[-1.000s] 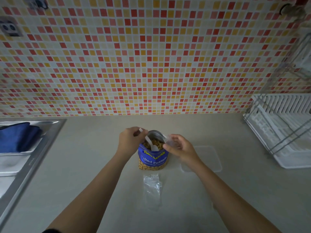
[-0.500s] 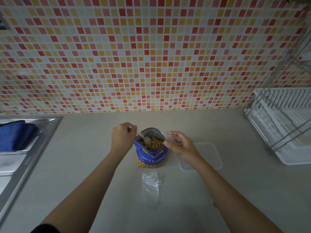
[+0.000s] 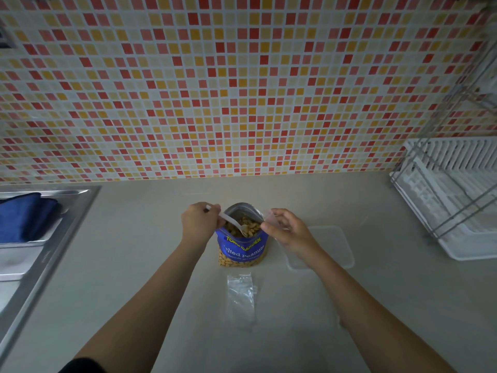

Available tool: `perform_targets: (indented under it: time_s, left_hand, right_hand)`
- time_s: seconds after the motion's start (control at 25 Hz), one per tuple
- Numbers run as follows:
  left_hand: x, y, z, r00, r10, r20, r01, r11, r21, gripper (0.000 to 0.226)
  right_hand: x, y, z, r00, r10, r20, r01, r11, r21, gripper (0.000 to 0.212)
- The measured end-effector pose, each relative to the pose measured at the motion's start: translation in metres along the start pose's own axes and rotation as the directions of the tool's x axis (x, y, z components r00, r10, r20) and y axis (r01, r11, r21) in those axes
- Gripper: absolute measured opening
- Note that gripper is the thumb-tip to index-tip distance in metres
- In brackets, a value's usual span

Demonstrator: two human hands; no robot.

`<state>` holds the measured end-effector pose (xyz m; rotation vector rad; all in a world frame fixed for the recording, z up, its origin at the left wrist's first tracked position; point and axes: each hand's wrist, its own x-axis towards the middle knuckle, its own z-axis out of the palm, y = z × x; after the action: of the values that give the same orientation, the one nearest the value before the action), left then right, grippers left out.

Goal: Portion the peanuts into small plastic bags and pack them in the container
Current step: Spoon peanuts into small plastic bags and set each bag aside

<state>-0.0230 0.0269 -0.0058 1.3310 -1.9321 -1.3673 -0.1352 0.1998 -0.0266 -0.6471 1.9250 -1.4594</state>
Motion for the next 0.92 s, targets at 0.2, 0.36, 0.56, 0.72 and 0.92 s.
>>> perform_targets:
  time_s: [0.2,0.36,0.56,0.72,0.92]
  left_hand:
    - [-0.003,-0.001,0.001,0.991,-0.112,0.067,0.122,0.978,-0.170,0.022]
    - [0.002,-0.004,-0.006,0.983,-0.170,0.066,0.182,0.944,-0.275,0.018]
    - [0.013,-0.010,-0.021,0.973,-0.218,0.070,0.229,0.902,-0.366,0.021]
    - [0.017,-0.008,-0.034,0.974,-0.212,0.074,0.223,0.875,-0.430,0.020]
    - [0.020,0.019,-0.055,0.991,-0.124,0.059,0.137,0.874,-0.466,0.020]
  right_hand:
    - [-0.002,-0.005,0.000,1.000,0.023,0.006,-0.023,0.999,0.029,0.040]
    - [-0.002,-0.003,-0.001,0.998,-0.027,-0.054,0.030,0.998,0.059,0.039]
    - [0.000,-0.015,-0.008,0.981,-0.140,-0.132,0.122,0.983,-0.139,0.051]
    - [0.003,-0.022,-0.004,0.956,-0.282,-0.086,0.217,0.870,-0.443,0.057]
    - [0.007,-0.025,0.011,0.941,-0.335,-0.053,0.237,0.762,-0.602,0.059]
